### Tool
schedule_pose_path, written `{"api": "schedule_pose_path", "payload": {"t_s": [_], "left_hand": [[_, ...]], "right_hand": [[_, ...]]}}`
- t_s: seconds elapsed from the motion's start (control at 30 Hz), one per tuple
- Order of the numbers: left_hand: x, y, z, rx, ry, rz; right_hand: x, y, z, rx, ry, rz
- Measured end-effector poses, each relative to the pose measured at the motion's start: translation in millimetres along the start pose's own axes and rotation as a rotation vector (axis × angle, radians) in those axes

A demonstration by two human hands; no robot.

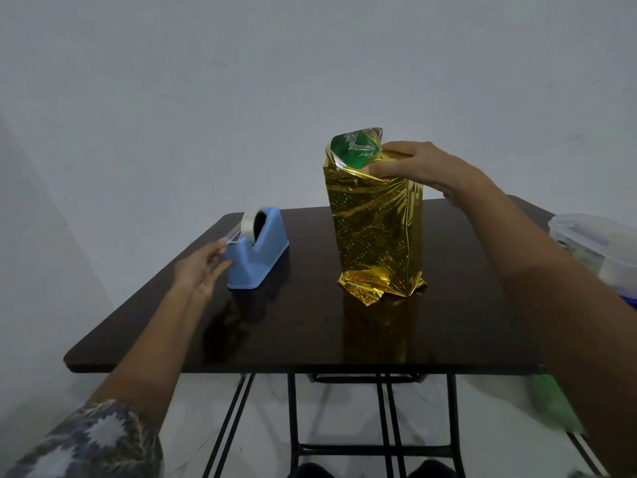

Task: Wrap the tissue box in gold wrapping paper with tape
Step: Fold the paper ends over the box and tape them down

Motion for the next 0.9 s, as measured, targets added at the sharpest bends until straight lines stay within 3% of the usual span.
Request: {"api": "schedule_pose_path", "payload": {"t_s": [0.27, 0.47, 0.7, 0.9], "left_hand": [[-7.0, -18.5, -0.3, -0.139, 0.035, 0.034], [-13.5, -14.2, 5.6, -0.121, 0.134, 0.06], [-13.1, -17.4, 8.9, 0.096, 0.169, 0.037], [-12.9, -25.8, 12.0, 0.024, 0.173, -0.012]], "right_hand": [[0.6, 0.4, -2.3, -0.038, -0.009, -0.012], [2.4, 1.5, -0.7, -0.032, 0.002, -0.01], [1.8, 1.4, 0.8, -0.016, 0.001, -0.017], [1.2, 2.5, 0.1, -0.004, 0.001, -0.001]]}}
Point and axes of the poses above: each hand's wrist, its own x-axis towards the middle knuckle, its own z-axis out of the palm, y = z × x, the point moved 2 cm from there along x, towards the middle knuckle, and after that the axes turned 7 degrees about -y, right-handed, at the moved point
